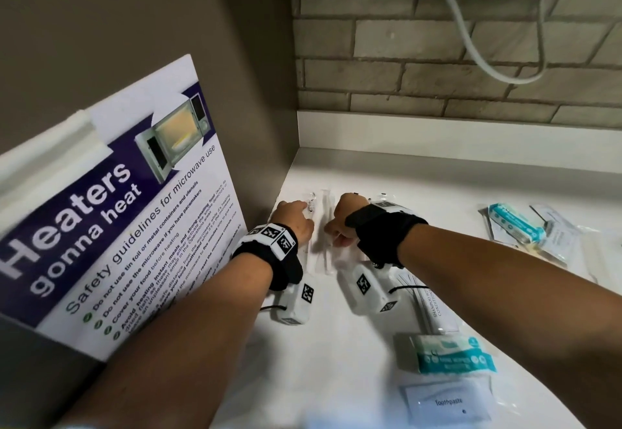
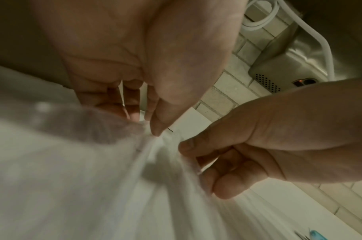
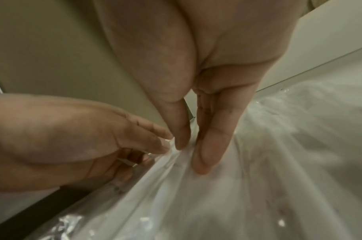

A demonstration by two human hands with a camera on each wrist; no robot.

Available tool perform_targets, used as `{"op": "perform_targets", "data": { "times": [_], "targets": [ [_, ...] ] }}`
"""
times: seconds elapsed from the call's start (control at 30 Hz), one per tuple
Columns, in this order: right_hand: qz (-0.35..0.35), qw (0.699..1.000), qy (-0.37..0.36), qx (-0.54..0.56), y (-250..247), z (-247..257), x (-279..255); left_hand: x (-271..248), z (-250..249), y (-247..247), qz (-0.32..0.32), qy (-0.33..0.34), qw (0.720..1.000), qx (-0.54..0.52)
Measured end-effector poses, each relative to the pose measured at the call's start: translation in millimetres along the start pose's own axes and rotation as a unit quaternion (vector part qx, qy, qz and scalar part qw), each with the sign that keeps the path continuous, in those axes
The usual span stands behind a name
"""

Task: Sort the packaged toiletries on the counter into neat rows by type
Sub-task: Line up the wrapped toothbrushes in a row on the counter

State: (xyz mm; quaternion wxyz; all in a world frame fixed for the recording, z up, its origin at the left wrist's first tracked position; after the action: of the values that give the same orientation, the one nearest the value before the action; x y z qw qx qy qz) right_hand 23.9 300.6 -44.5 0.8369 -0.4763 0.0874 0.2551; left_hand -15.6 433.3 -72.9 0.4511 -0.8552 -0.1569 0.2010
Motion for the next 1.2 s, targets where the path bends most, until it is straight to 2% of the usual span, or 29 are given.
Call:
{"op": "perform_targets", "data": {
  "times": [0.17, 0.27, 0.47, 0.57, 0.7, 0.77, 0.9, 1.0, 1.2],
  "targets": [
    [0.003, 1.0, 0.003, 0.025, -3, -5, -2, 0, 3, -11, -0.05, -0.039, 0.995, -0.07],
    [-0.009, 0.999, -0.004, 0.04, -6, -3, -2, -1, -7, -25, -0.094, -0.02, 0.992, -0.082],
    [-0.006, 0.998, -0.038, -0.047, -9, 7, -5, -5, -19, -18, -0.046, 0.006, 0.998, -0.043],
    [-0.009, 0.987, -0.088, -0.131, -12, 13, -8, -6, -15, -24, -0.043, 0.006, 0.999, -0.012],
    [-0.001, 0.967, -0.134, -0.217, 0, 18, -11, -14, -18, -11, 0.026, 0.04, 0.995, 0.086],
    [0.011, 0.958, -0.143, -0.248, 7, 19, -11, -16, -20, -9, 0.034, 0.046, 0.994, 0.094],
    [0.011, 0.957, -0.133, -0.256, 11, 17, -6, -16, -20, -10, 0.029, 0.033, 0.998, 0.051],
    [0.007, 0.962, -0.122, -0.243, 10, 17, -4, -17, -17, -16, -0.001, 0.014, 1.0, 0.013],
    [0.013, 0.967, -0.121, -0.226, 12, 17, -2, -19, -17, -8, -0.002, 0.037, 0.997, 0.069]
  ]
}}
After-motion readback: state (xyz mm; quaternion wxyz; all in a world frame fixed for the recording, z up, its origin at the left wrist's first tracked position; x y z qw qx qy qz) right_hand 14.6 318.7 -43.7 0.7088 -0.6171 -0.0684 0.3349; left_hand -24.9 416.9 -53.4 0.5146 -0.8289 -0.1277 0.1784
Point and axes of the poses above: each hand's wrist, its own x-axis towards the middle knuckle, its own y-axis out of the palm, z = x × y, the point moved 9 cm from there along x, towards the middle knuckle, and after that the axes turned 2 degrees about -z, right-handed, at the moved point
